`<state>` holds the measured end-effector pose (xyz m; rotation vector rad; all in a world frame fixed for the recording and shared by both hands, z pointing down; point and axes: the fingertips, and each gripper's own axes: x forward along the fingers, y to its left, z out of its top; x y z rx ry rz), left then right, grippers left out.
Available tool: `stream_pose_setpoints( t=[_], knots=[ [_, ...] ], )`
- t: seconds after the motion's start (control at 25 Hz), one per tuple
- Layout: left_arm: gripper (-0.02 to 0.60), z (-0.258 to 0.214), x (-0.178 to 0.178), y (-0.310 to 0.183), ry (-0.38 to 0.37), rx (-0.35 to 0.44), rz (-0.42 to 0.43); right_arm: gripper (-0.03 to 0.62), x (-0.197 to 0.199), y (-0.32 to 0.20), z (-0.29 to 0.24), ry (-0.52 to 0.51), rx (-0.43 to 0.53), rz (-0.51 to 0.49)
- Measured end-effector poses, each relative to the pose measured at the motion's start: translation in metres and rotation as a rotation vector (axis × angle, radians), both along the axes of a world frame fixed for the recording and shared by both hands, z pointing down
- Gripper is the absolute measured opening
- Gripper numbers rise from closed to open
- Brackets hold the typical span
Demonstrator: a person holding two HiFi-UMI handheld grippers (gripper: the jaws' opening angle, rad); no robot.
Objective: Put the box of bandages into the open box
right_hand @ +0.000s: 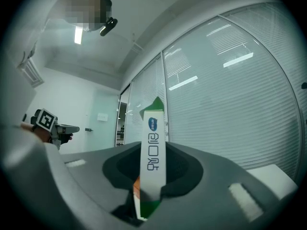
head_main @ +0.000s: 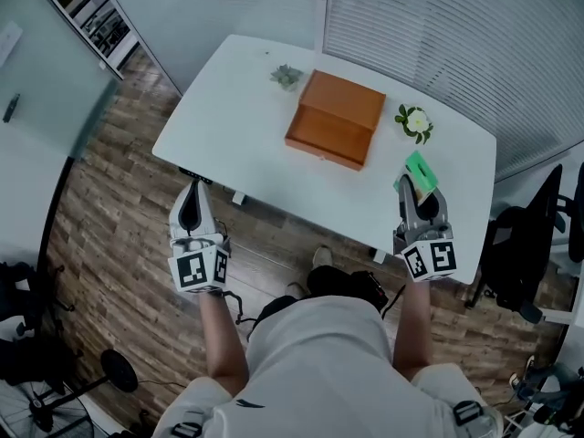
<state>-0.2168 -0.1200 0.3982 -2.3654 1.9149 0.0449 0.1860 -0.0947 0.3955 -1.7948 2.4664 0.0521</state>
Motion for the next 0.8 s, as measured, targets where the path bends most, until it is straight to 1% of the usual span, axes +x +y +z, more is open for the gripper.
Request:
stream_pose_setpoints(
  t=[0.24,0.4,0.56,0.8],
  knots=[
    [0.005,-0.001,0.006,-0.041,0.005,0.002,-0.052,0.092,0.015,-0.055,-0.005,-0.015,0.009,-0.034],
    [0.006,0.002,0.017,-0.055,-0.005,-0.007,-0.070,0.092,0.019,-0.083,-0.001,-0.027,-0.006,-0.068],
    [0.006,0.008,0.015,-0.067,-0.003,-0.024,-0.084,0.092,0.013,-0.103,0.003,-0.027,-0.017,-0.095],
    [0.006,0.009,0.007,-0.088,-0.025,-0.026,-0.086,0.092,0.014,-0.122,0.010,-0.023,-0.034,-0.081]
  ],
)
